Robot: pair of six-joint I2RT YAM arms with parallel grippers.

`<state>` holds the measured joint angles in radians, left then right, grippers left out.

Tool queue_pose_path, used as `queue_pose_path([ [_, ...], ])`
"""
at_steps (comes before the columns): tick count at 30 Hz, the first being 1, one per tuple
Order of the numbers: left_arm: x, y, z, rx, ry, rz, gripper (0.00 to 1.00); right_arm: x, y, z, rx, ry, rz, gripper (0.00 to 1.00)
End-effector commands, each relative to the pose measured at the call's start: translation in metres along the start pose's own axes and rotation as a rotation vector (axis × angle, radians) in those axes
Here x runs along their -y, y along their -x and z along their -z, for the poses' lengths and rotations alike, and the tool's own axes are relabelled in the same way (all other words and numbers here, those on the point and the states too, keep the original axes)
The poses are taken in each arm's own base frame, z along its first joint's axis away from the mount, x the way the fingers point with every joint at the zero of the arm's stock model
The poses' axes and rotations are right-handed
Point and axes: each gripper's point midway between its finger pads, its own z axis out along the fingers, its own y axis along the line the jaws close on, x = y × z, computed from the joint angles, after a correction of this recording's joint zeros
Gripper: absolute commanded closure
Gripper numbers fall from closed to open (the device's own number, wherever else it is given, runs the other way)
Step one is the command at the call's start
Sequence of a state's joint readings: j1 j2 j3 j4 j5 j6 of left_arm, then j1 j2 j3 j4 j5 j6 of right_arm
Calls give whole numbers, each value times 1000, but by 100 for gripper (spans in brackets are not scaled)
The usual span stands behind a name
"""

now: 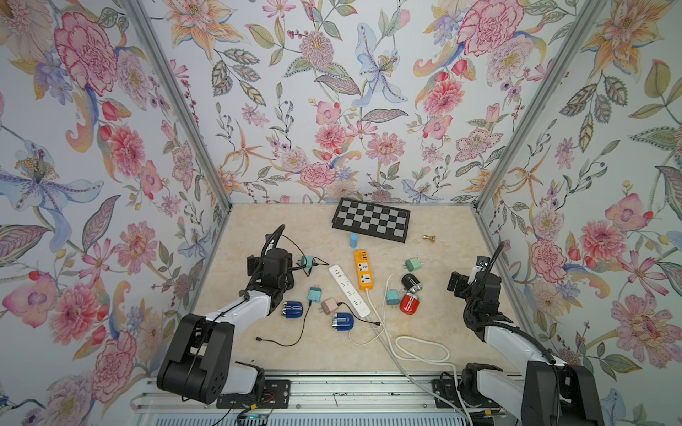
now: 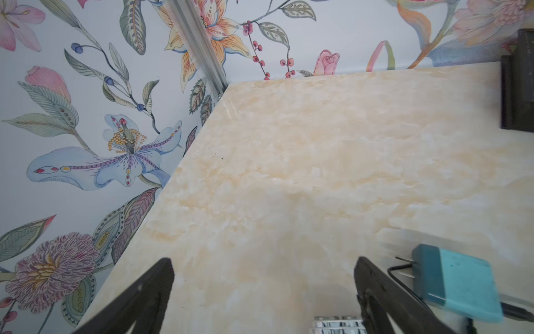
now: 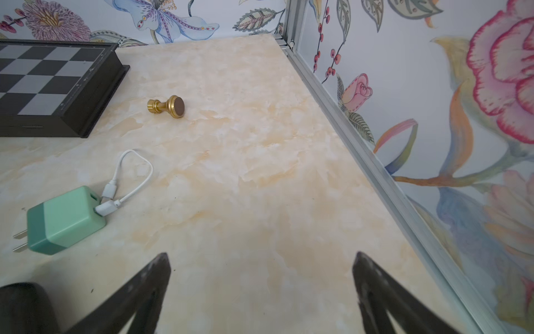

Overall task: Unplug the electric shaver
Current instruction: Reset both arms

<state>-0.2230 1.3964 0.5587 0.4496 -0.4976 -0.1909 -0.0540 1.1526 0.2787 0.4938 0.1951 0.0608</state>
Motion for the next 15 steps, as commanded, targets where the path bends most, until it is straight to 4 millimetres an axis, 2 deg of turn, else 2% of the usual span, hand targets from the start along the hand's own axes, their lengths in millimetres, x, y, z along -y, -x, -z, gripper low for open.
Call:
queue_pose_path([
  [1, -11, 52, 4, 261, 4, 59, 1, -19, 46, -2, 227, 90, -41, 0],
  [2, -10, 56, 9, 319, -6, 67, 1, -24, 41, -8, 214, 97, -14, 0],
  [5, -9, 64, 10, 412, -35, 91, 1, -39, 48, -13, 256, 137, 16, 0],
  [7, -6, 63, 7, 436, -43, 63, 1, -51, 37, -19, 246, 180, 55, 0],
  [9, -10, 63, 17, 449, -48, 65, 0, -66, 31, -18, 290, 230, 109, 0],
  [11, -20, 63, 28, 421, -40, 81, 1, -70, 30, -20, 286, 208, 134, 0],
  [13, -29, 55, 38, 379, -45, 50, 1, -69, 28, -25, 252, 207, 128, 0],
  [15, -43, 38, 42, 370, -49, 108, 1, -68, 29, -28, 243, 209, 117, 0],
])
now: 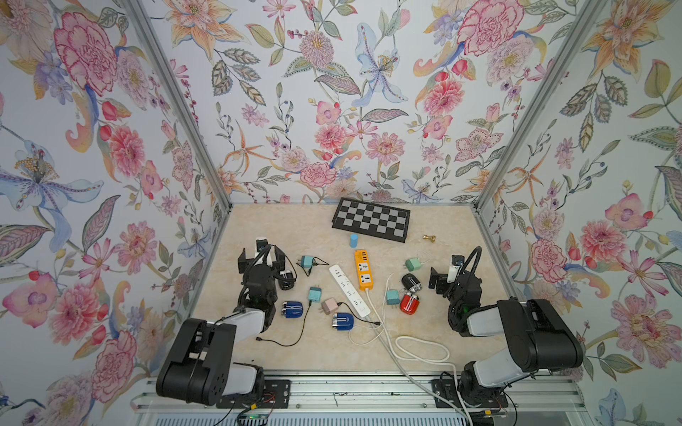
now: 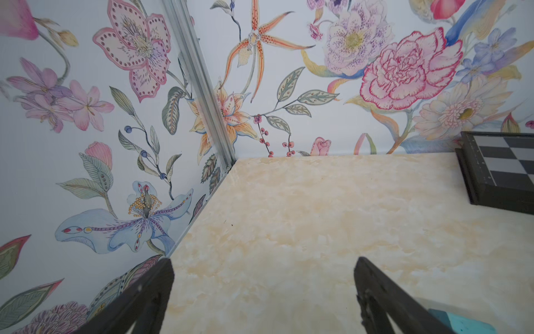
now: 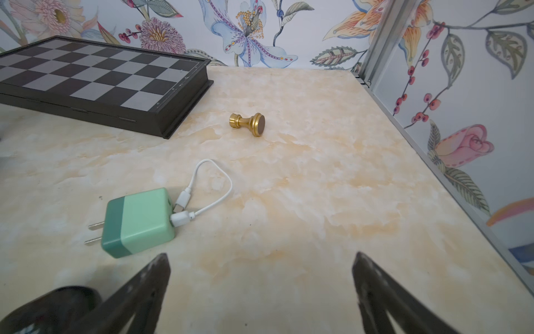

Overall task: Unplug the electric shaver
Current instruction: Reset both arms

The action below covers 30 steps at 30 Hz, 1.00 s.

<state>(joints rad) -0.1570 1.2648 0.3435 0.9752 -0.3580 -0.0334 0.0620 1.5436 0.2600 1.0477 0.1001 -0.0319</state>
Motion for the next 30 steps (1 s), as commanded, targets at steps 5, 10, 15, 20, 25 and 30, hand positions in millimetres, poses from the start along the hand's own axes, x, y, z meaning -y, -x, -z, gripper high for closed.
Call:
queue_pose_path([
  [5, -20, -33, 19, 50, -12, 11, 0, 2, 27, -4, 90, 12, 4, 0],
  [10, -4, -51, 18, 73, -81, -43, 1, 3, 27, -4, 88, 17, 2, 0],
  [15, -22, -54, 5, 24, 47, -11, 0, 2, 27, -5, 87, 17, 3, 0],
  [20, -23, -58, 3, 4, 73, -13, 1, 2, 27, -5, 86, 18, 2, 0],
  [25, -18, -55, 3, 14, 42, -22, 1, 2, 27, -5, 85, 23, -2, 0],
  [30, -15, -60, -4, -10, 2, -12, 1, 2, 27, -5, 85, 23, -1, 0],
])
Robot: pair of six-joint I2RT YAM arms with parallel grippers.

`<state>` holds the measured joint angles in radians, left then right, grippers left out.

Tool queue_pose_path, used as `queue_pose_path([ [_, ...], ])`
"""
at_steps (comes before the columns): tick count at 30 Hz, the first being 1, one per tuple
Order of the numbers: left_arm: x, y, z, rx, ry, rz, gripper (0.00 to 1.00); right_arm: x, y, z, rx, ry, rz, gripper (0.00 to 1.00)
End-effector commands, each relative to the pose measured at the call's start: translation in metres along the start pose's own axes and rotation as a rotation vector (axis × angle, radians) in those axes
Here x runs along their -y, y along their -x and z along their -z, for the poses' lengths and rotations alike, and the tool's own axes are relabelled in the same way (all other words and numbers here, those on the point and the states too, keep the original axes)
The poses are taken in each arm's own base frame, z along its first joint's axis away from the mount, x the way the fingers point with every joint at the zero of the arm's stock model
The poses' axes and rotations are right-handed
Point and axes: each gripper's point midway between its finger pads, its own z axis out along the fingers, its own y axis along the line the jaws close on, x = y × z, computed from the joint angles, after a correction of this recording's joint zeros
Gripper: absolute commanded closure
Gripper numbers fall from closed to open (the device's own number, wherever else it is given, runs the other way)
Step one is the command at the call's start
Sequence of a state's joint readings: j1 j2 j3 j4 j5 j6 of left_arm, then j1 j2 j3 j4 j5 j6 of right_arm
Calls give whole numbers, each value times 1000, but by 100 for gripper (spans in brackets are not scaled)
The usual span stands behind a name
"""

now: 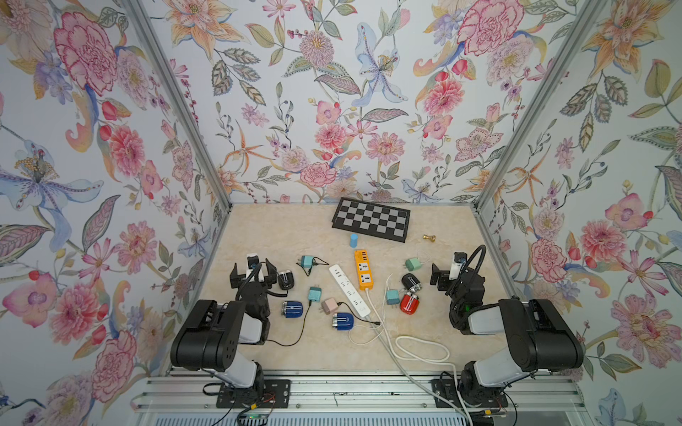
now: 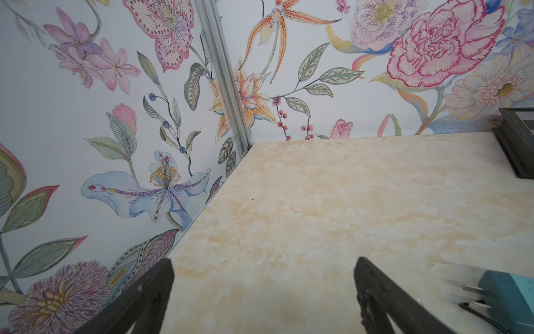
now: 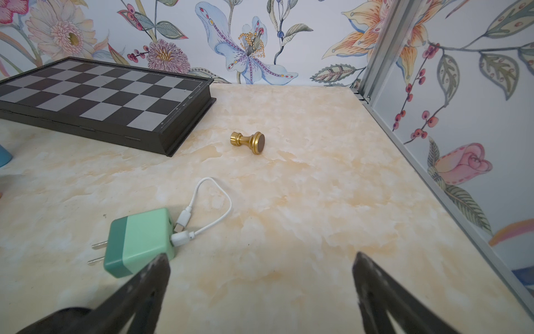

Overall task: Unplug the electric shaver
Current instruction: Reset both arms

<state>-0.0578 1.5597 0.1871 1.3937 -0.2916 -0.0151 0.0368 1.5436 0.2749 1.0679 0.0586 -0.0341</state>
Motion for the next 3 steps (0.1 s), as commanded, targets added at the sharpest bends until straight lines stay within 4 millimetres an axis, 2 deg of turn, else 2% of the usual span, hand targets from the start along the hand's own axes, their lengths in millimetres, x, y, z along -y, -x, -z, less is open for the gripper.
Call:
queue_pose_path([
  [1, 2, 11, -5, 35, -23, 14, 1, 0, 16, -3, 50, 7, 7, 0],
  [3, 1, 11, -2, 41, -23, 15, 1, 0, 16, -3, 51, 8, 6, 0],
])
